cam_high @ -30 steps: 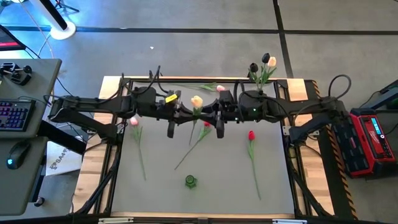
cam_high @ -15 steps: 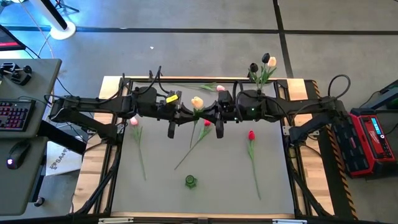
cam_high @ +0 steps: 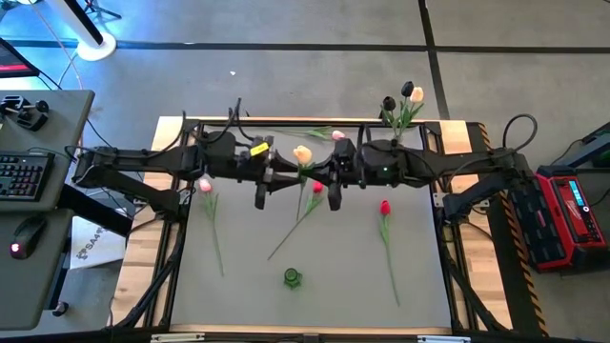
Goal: Sort flowers into vase by color
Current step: Put the white flower into the violet vase
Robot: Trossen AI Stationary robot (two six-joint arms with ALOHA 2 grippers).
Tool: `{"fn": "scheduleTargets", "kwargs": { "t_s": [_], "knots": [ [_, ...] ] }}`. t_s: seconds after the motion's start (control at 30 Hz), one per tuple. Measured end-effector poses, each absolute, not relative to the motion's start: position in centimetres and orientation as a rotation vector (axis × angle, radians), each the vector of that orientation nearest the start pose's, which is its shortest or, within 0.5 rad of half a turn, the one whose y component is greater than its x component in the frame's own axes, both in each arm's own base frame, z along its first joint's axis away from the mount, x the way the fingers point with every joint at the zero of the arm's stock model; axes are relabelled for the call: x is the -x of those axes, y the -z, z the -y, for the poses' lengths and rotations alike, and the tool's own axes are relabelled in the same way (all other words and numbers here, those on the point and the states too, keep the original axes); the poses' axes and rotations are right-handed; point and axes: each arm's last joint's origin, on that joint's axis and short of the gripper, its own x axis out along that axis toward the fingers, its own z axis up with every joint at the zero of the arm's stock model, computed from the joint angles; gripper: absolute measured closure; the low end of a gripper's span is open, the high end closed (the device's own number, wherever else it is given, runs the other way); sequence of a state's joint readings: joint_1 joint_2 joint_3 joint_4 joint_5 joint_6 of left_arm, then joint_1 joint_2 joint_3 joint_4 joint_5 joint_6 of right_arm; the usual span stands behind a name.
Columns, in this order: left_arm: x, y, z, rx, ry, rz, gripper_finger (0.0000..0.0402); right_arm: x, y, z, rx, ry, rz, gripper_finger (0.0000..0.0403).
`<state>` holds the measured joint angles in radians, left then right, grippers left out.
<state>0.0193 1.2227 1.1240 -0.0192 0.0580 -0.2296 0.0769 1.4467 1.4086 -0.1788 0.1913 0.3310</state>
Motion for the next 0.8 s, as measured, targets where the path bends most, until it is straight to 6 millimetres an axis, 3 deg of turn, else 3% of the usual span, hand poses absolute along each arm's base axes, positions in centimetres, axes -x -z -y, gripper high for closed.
{"fn": "scheduleTargets", "kwargs": {
  "t_s": [0.2, 0.4, 0.6, 0.8],
  "knots": [
    [-24.1, -38.6, -0.6, 0.222, -0.102, -0.169, 0.0239, -32.5, -38.8, -2.0, -0.311, 0.188, -0.268, 0.0402],
    [-19.4, -39.7, -1.0, 0.171, -0.241, -0.196, 0.0238, -31.5, -39.5, -1.8, -0.294, 0.203, -0.266, 0.0402],
    [-15.5, -38.2, -1.1, 0.206, -0.328, -0.101, 0.0238, -29.7, -41.2, -1.7, -0.268, 0.192, -0.216, 0.0403],
    [-14.7, -35.9, -0.6, 0.248, -0.276, -0.094, 0.0238, -28.2, -42.2, -1.6, -0.252, 0.186, -0.194, 0.0403]
  ]
}}
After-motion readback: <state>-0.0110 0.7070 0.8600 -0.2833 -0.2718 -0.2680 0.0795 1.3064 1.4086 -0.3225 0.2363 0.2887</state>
